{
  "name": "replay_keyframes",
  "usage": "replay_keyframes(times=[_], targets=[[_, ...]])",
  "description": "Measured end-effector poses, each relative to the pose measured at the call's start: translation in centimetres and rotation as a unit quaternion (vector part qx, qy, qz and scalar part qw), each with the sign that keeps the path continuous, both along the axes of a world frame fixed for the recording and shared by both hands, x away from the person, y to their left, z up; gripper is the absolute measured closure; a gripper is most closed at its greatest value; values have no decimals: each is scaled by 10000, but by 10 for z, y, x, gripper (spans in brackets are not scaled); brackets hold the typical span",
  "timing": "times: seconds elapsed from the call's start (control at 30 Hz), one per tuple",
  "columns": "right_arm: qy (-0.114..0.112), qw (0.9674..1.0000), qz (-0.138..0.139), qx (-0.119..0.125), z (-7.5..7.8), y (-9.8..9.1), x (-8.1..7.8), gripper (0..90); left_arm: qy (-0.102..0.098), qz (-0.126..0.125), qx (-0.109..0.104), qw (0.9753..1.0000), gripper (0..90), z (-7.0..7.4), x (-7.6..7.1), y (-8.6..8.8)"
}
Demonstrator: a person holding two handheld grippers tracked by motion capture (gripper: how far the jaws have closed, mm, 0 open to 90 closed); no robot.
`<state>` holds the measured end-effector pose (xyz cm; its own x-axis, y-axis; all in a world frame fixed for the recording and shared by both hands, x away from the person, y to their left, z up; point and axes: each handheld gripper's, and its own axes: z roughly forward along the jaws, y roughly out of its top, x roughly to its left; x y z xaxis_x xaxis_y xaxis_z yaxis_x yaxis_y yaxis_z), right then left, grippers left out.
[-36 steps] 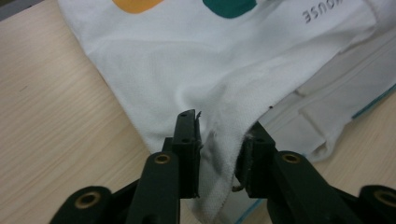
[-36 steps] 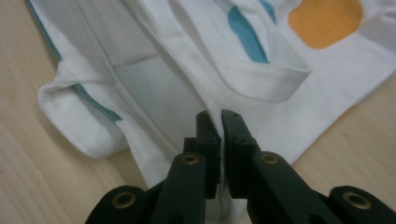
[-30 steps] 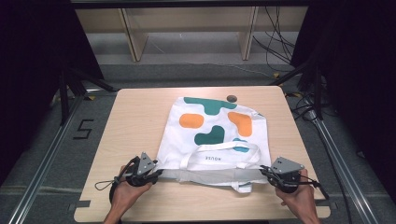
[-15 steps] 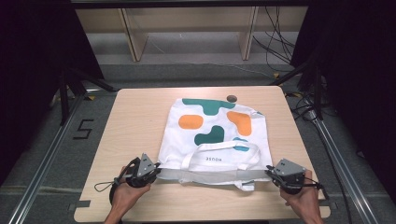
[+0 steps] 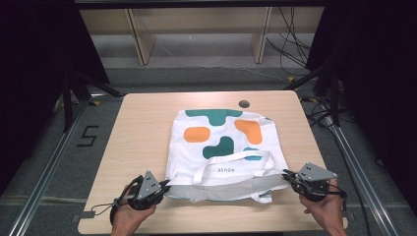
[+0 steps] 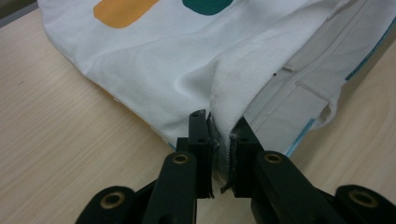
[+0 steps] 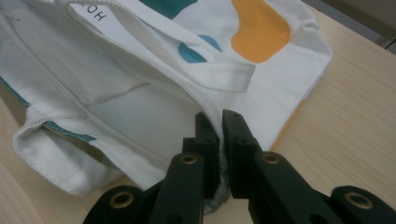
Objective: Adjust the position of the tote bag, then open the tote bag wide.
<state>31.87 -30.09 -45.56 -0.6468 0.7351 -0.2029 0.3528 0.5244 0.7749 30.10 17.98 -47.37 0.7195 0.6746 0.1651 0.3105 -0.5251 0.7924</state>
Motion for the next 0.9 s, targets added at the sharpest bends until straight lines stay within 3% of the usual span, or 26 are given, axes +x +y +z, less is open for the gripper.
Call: replay_keyframes(times=[0.03,0.1,0.17,0.2,0.23,0.27,0.37,0.4,0.43,0.53,0.57,0.63,0.67,0.73,0.8,0.83,0.9], targets=[[-44,10000,22,21,1,-1,0,859,-36,0,-66,10000,820,1,-1,0],[-79,9999,60,41,2,-3,0,859,-98,-19,2,9999,822,5,-4,-2],[-88,9999,51,73,1,-3,0,859,-76,-69,-77,9999,822,7,-5,-3],[-95,9999,69,71,1,-5,0,859,-86,-13,-226,9997,824,8,-6,-4],[-41,9999,22,149,1,-5,-1,859,-117,-42,-155,9998,828,11,-5,-3],[-121,9998,75,125,2,-7,0,859,-161,-11,-226,9996,833,12,-6,-4],[-74,9997,20,228,2,-7,-1,859,-236,-53,-282,9993,840,15,-5,-3],[-62,9997,11,231,2,-7,0,859,-267,-116,-90,9995,842,17,-5,-2],[-75,9998,29,203,2,-7,0,859,-128,10,-221,9997,842,15,-8,-3],[-138,9997,94,188,4,-7,1,860,-215,-37,-242,9995,848,14,-7,-3],[-147,9996,102,215,4,-7,1,860,-257,-149,-37,9996,850,16,-7,-1],[-161,9995,100,240,7,-7,1,863,-232,-42,-261,9994,853,16,-8,-3],[-192,9995,109,235,9,-7,2,864,-240,-58,-194,9995,854,18,-8,-1],[-163,9995,71,247,15,-5,1,866,-145,-105,-417,9990,854,21,-6,0],[-250,9993,152,237,22,-5,5,867,-179,-119,-380,9990,857,26,-2,3],[-295,9990,165,278,26,-5,6,867,-207,-76,-530,9984,859,29,-1,3],[-377,9984,267,318,37,-4,10,869,-281,-131,-580,9978,861,38,2,7]])
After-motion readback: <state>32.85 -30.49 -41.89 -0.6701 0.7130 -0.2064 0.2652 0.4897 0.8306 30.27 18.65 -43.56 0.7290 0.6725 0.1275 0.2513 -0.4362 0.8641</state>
